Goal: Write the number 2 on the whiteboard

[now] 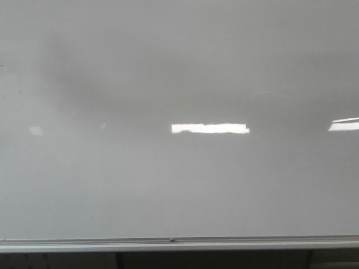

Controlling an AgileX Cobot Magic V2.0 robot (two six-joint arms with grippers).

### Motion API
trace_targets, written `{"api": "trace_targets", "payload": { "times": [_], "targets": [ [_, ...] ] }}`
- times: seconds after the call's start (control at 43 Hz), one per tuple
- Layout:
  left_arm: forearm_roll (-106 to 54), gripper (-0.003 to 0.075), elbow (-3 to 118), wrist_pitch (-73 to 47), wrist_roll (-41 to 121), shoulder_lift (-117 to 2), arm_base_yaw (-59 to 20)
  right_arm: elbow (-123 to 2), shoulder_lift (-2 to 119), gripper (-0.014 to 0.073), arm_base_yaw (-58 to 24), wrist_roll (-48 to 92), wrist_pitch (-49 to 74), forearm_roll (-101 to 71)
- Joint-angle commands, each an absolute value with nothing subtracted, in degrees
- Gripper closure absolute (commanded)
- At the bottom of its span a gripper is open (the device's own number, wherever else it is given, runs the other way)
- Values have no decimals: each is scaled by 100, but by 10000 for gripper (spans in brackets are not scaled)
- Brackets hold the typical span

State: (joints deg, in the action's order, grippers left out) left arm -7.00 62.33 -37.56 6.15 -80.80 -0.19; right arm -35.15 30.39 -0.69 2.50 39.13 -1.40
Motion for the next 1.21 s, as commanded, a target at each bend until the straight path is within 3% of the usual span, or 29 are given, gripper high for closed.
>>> {"api": "trace_targets", "payload": {
  "times": [0.0,0.279,0.559,0.791,1.047,1.187],
  "targets": [
    [-770,741,6432,-3967,921,-7523,-298,-3683,3093,-16,-40,323,3536,-110],
    [-770,741,6432,-5027,1910,-6828,-1642,-3688,3093,-16,-40,323,3569,-110],
    [-770,741,6432,-5162,3013,-6828,-3418,-3852,3349,-16,-412,902,4061,-312],
    [-670,741,6588,-5091,3134,-7157,-4432,-4412,4230,-16,-1011,2453,4892,-1210],
    [-649,741,6918,-5078,3436,-7737,-4914,-4911,5232,-16,-1929,4903,5305,-2450],
    [-649,741,6980,-5057,3551,-7879,-5099,-5240,5782,-16,-2444,5483,5198,-2930]
  ]
}}
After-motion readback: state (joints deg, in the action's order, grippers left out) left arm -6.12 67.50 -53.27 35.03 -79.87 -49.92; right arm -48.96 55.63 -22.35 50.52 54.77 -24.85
